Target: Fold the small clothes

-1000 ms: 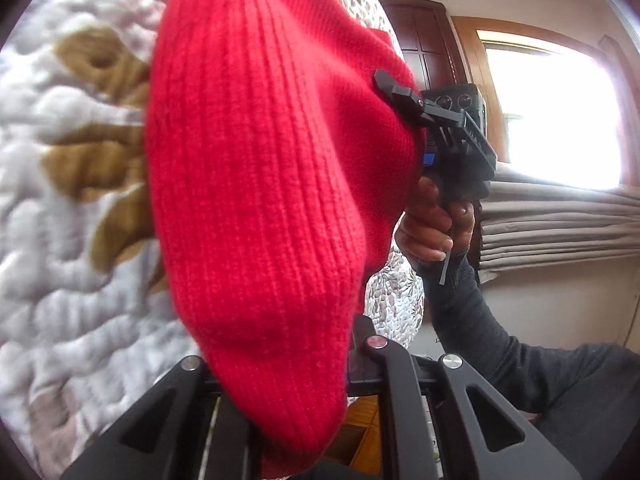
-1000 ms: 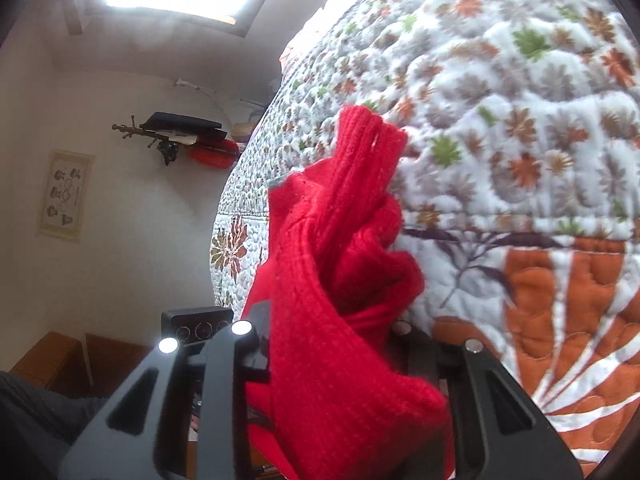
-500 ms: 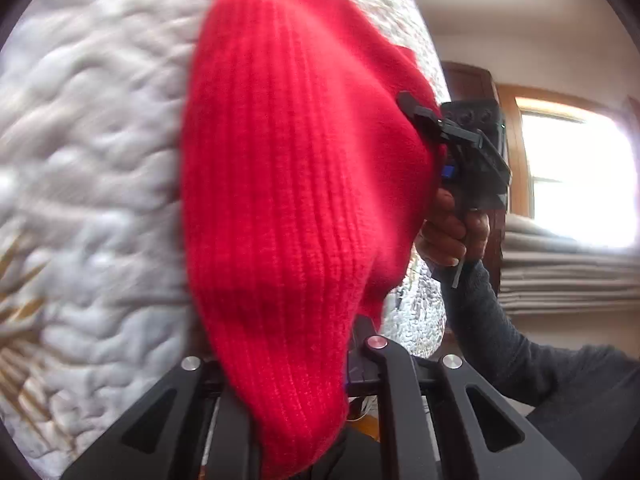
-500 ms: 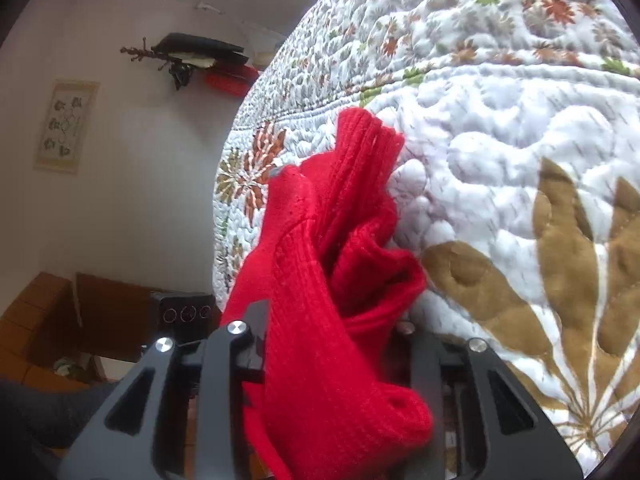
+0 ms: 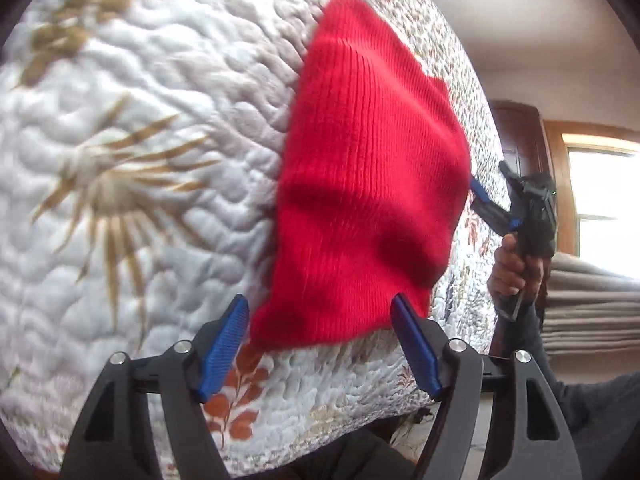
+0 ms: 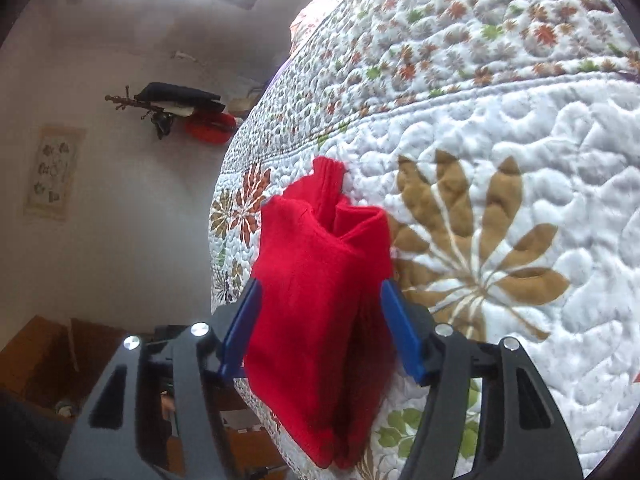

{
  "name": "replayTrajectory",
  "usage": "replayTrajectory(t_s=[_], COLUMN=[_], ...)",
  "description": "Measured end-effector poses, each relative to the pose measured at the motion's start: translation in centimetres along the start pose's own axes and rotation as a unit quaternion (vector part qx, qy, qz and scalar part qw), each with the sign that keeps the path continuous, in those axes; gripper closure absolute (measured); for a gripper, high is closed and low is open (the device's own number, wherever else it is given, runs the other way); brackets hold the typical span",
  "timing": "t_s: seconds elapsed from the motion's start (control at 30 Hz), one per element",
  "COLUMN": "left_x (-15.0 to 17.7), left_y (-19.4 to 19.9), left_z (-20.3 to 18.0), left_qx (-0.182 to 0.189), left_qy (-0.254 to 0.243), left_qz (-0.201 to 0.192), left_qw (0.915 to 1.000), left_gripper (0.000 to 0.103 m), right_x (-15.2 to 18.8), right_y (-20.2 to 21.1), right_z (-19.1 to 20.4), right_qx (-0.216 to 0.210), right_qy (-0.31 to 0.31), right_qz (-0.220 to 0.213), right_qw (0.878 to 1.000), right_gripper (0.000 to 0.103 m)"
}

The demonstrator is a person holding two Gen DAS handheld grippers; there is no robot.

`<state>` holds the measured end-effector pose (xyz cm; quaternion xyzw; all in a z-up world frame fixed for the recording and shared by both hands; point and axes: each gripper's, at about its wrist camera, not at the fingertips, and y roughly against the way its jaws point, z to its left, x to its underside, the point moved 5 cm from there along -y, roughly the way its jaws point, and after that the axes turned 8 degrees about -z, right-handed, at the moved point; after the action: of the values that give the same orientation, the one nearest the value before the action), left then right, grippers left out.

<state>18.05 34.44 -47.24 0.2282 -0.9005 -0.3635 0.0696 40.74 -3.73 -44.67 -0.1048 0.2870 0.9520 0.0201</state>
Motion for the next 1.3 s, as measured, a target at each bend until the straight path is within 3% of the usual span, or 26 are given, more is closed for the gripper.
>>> replayTrajectory(t_s=[0.03, 0.1, 0.13, 0.17, 0.2, 0.37, 0.5, 0.53, 0.63, 0.73, 0.83, 0.93, 1.0, 1.03, 1.1, 1.2, 1.23, 1.3], left_x=[0.3, 0.8, 1.0, 1.1, 1.7, 2.7, 3.7, 3.9, 4.0, 2.8, -0.5, -4.0, -5.8, -6.3, -7.0, -6.8, -6.7, -6.8], left_y=[0.4, 0.9, 0.8, 0.7, -0.1, -2.0, -4.5, -4.6, -3.2, -1.1, 0.5, 0.9, 0.0, -0.8, -2.1, -3.1, -3.2, -2.7], left_z=[-0.3, -0.8, -1.7, -2.4, -3.7, -7.1, -7.0, -7.1, -8.8, -9.5, -8.7, -7.1, -5.7, -5.0, -3.2, -1.9, -2.0, -2.3], left_qx=[0.003, 0.008, 0.011, 0.014, 0.021, 0.059, 0.056, 0.058, 0.070, 0.088, 0.110, 0.141, 0.163, 0.155, 0.131, 0.138, 0.140, 0.148], left_qy=[-0.001, -0.009, -0.015, -0.025, -0.034, -0.089, -0.092, -0.088, -0.105, -0.107, -0.077, -0.030, 0.002, 0.006, 0.021, 0.044, 0.043, 0.041], left_qz=[-0.003, -0.003, -0.003, -0.003, -0.002, 0.029, 0.066, 0.071, 0.065, 0.036, -0.012, -0.050, -0.049, -0.044, -0.028, -0.023, -0.025, -0.027], left_qw=[1.0000, 0.9999, 0.9998, 0.9996, 0.9992, 0.9938, 0.9919, 0.9919, 0.9899, 0.9897, 0.9909, 0.9883, 0.9854, 0.9869, 0.9908, 0.9892, 0.9889, 0.9878], left_gripper=[0.030, 0.030, 0.030, 0.030, 0.030, 0.030, 0.031, 0.032, 0.032, 0.031, 0.029, 0.028, 0.027, 0.026, 0.027, 0.027, 0.027, 0.026], right_x=[0.1, -0.4, -0.6, -0.9, -1.0, -1.9, -1.7, -1.5, -1.3, -0.4, 1.8, 3.6, 3.8, 3.7, 3.7, 4.7, 5.1, 6.4], right_y=[-0.9, -2.4, -2.8, -2.8, -2.7, -1.4, -3.5, -3.6, -1.7, 0.9, -0.8, -4.2, -5.1, -5.0, -4.2, -2.7, -2.1, -0.8], right_z=[0.0, 0.2, 0.5, 1.0, 1.8, 2.5, -1.1, -1.4, -0.3, 2.1, 5.2, 4.8, 2.5, 1.3, -0.1, 1.0, 1.7, 3.1], right_qx=[0.007, 0.007, 0.007, 0.009, 0.018, 0.060, 0.101, 0.102, 0.098, 0.087, 0.053, 0.047, 0.064, 0.069, 0.065, 0.084, 0.086, 0.081], right_qy=[0.001, 0.001, 0.005, 0.012, 0.024, 0.073, 0.040, 0.035, 0.030, 0.038, 0.063, 0.060, 0.034, 0.020, -0.008, -0.003, 0.000, 0.004], right_qz=[0.007, 0.017, 0.018, 0.012, -0.003, -0.049, -0.016, -0.014, -0.037, -0.065, -0.025, 0.023, 0.027, 0.024, 0.011, 0.002, -0.003, -0.013], right_qw=[1.000, 1.000, 1.000, 1.000, 1.000, 0.994, 0.994, 0.994, 0.994, 0.993, 0.996, 0.997, 0.997, 0.997, 0.998, 0.996, 0.996, 0.997], right_gripper=[0.041, 0.054, 0.080, 0.093, 0.095, 0.097, 0.095, 0.094, 0.073, 0.071, 0.071, 0.073, 0.095, 0.103, 0.103, 0.103, 0.096, 0.095])
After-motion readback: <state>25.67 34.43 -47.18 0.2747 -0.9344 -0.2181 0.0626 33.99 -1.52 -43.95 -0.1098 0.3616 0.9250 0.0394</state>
